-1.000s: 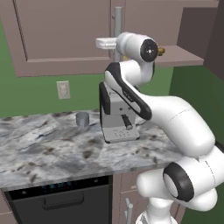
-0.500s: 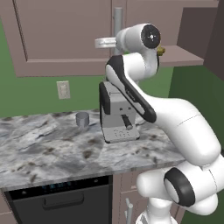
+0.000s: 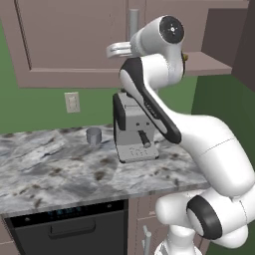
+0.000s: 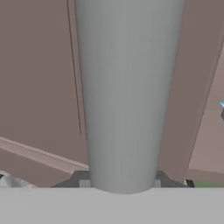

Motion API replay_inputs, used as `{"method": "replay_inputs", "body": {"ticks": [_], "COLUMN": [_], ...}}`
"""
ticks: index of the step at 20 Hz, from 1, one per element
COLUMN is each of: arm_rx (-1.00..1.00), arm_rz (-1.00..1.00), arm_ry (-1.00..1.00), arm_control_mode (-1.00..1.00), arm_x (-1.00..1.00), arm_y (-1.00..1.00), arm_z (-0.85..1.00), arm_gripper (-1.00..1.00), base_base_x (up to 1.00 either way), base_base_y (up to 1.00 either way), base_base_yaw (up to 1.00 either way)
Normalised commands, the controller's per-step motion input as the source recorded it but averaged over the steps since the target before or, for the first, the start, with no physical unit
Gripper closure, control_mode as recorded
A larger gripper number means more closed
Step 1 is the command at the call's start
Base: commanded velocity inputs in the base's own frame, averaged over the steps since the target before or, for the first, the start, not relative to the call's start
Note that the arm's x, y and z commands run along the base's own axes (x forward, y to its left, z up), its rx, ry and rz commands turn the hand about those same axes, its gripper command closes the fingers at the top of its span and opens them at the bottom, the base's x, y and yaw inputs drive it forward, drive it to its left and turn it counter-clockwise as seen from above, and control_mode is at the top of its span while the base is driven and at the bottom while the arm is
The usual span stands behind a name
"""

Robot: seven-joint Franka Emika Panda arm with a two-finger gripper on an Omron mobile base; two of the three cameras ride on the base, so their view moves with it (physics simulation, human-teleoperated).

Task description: Pick the sponge and sponge from the cabinet and place them on the counter.

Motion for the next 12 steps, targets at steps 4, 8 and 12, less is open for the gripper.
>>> {"method": "replay_inputs", "body": {"ticks": [4, 8, 12], "arm_rx": [-0.01, 0.00, 0.00], "arm_rz": [0.00, 0.00, 0.00], "arm_ry": [0.01, -0.02, -0.05], "arm_control_mode": [-1.00, -1.00, -1.00], "arm_x": [-0.36, -0.33, -0.37], "arm_y": [0.03, 0.05, 0.01], "arm_z": [-0.03, -0.17, -0.18], "arm_gripper": [1.00, 1.00, 1.00], "base_base_x": [0.00, 0.00, 0.00], "base_base_y": [0.00, 0.00, 0.00], "base_base_yaw": [0.00, 0.00, 0.00]}}
